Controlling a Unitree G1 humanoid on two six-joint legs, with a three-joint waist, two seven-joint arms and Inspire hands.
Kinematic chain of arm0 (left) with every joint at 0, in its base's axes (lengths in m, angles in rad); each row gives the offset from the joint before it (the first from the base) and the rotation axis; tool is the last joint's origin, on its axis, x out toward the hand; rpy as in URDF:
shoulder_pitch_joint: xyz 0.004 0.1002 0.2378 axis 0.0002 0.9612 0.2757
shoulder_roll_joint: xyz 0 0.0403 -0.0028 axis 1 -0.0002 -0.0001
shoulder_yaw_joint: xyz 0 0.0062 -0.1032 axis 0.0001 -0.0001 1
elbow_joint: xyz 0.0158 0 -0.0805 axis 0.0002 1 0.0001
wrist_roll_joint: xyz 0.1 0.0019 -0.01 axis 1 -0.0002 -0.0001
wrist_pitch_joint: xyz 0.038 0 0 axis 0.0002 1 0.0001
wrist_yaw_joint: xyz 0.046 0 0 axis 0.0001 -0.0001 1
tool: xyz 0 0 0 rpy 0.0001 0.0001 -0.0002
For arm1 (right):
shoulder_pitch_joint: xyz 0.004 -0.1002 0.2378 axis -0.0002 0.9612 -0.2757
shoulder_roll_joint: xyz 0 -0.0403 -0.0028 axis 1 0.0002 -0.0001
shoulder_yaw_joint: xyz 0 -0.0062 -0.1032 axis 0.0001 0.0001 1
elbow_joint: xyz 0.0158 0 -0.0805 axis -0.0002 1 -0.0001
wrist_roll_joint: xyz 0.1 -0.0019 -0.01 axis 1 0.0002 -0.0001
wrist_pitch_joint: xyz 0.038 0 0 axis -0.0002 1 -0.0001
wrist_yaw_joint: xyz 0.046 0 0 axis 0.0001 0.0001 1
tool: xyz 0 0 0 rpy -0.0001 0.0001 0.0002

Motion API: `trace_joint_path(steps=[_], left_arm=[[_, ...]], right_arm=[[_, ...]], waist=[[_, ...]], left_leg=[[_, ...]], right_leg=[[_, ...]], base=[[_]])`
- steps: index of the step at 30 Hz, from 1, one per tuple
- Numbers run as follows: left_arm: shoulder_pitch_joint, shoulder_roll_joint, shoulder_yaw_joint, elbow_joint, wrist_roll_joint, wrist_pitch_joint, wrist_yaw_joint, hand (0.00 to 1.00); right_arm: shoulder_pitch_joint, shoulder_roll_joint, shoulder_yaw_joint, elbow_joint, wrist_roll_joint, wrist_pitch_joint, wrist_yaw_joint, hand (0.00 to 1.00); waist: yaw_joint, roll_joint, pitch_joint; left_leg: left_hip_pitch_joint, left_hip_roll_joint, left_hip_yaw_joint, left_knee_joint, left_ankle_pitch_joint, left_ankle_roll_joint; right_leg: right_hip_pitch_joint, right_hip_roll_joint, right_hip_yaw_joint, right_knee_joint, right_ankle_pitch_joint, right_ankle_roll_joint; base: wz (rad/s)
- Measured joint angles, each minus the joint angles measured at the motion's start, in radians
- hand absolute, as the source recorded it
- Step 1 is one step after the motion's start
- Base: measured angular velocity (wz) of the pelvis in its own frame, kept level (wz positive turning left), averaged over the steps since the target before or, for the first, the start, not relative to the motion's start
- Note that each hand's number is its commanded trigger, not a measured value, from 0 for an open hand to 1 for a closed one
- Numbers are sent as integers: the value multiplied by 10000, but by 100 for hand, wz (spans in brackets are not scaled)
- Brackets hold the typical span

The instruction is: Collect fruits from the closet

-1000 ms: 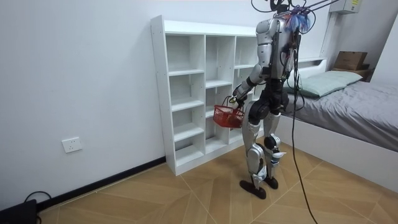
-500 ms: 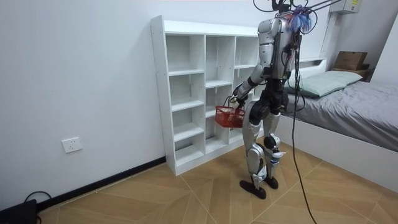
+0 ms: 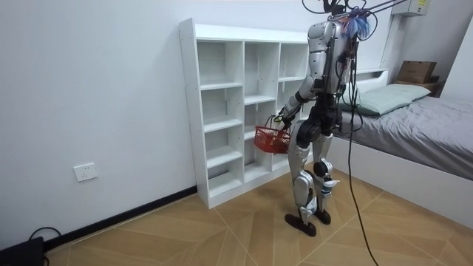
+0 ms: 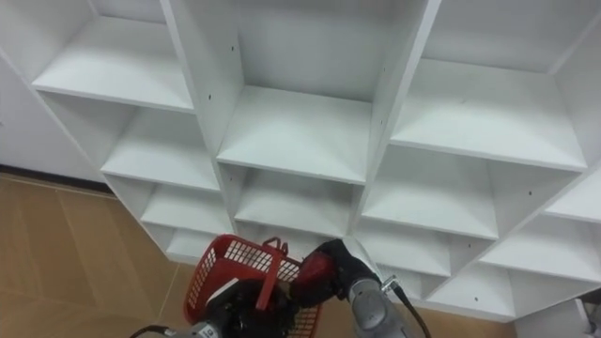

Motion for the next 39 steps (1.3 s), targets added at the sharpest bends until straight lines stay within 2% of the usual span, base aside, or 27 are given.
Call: trace_joint_path(steps=[6, 10, 13, 20, 39], left_arm=[[49, 71, 81, -2, 2, 1, -86, 100], [48, 124, 376, -2, 0, -25, -101, 100], [49, 132, 467, -3, 0, -40, -102, 100], [49, 156, 605, -1, -6, -49, -88, 100], [326, 203, 499, 189, 8, -101, -105, 100]], right_arm=[[-12, -186, -21, 314, -187, -47, -13, 100], [-10, -388, -408, 316, -290, -365, -28, 100], [-5, -501, -420, 354, -281, -415, -77, 100], [10, -501, -417, 1012, -159, -627, -225, 100], [24, -464, -272, 1606, -172, -680, -209, 100]], waist=[[-8, -10, -5], [-6, -13, -9], [-1, -9, -12], [-6, 24, -33], [0, 51, -46]], left_leg=[[-15, -24, -18, 76, -1, 2], [-10, -44, -12, 84, -1, 2], [-11, -51, -14, 92, 0, 3], [0, -71, -21, 96, 4, 10], [-4, -80, -29, 160, 4, 20]], right_leg=[[-2, -28, -29, 4, -25, 16], [3, -47, -14, 11, -59, 2], [9, -50, -5, 8, -65, -1], [33, -66, 2, 14, -66, 0], [51, -82, -2, 36, -66, 0]], base=[[0], [0], [0], [0], [0]])
